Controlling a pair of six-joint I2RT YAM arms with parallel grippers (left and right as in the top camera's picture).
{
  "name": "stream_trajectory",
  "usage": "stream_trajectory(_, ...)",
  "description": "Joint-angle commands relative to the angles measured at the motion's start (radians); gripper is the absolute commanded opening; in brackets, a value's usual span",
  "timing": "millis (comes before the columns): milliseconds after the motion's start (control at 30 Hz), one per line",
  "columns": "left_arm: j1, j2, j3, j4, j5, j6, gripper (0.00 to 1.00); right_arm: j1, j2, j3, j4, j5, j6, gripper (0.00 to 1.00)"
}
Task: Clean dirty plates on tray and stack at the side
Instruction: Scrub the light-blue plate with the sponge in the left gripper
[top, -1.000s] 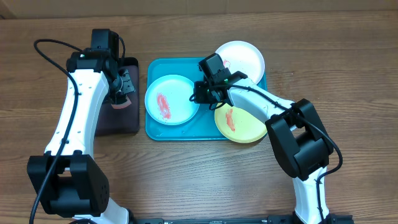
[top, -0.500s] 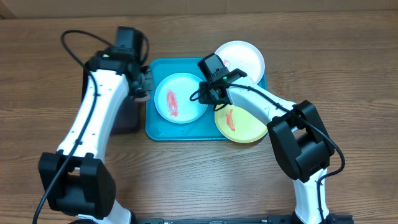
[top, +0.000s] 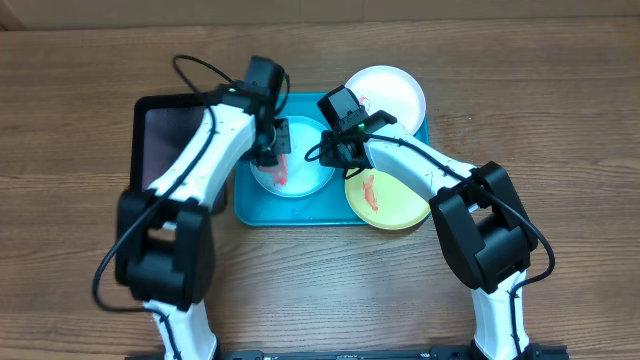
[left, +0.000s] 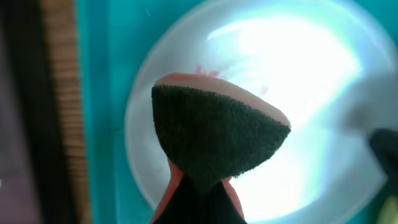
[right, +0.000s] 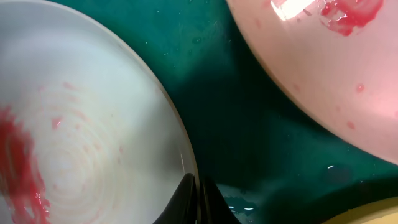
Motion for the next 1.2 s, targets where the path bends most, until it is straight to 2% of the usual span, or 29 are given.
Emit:
stream_trajectory(0,-0.012,0.029,0.016,0.008,0.008,-0.022,0.04,-0.006,-0.014,0.011,-0.008,0.029,0.011,0.04)
stream_trajectory(500,-0.013,0.064,0.016,0.051,0.000,-0.021,0.04,-0.011,-0.014,0.011,-0.007,0.029,0.011,0.04)
stream_trajectory(733,-0.015,0.153,0.016,0.094,-0.018,-0.021,0.04,-0.011,-0.014,0.011,-0.008,0.029,0.007,0.04)
stream_trajectory(900,-0.021,0.199,0.016,0.040,-0.001,-0.021,0.04,-0.011,-0.014,0.011,-0.008,0.027,0.007,0.04)
stream_trajectory(1000,-0.021,0.193,0.017,-0.004,0.125,0.026,0.04,-0.014,-0.014,0.011,-0.004,-0.002,0.003,0.04)
stream_trajectory(1100,-0.022,0.188,0.017,-0.028,0.426,0.221,0.04,-0.024,-0.014,0.011,-0.001,-0.035,0.003,0.04)
stream_trajectory(1167,-0.022,0.188,0.017,-0.054,0.512,0.263,0.04,-0.034,-0.014,0.011,-0.002,-0.051,0.003,0.04)
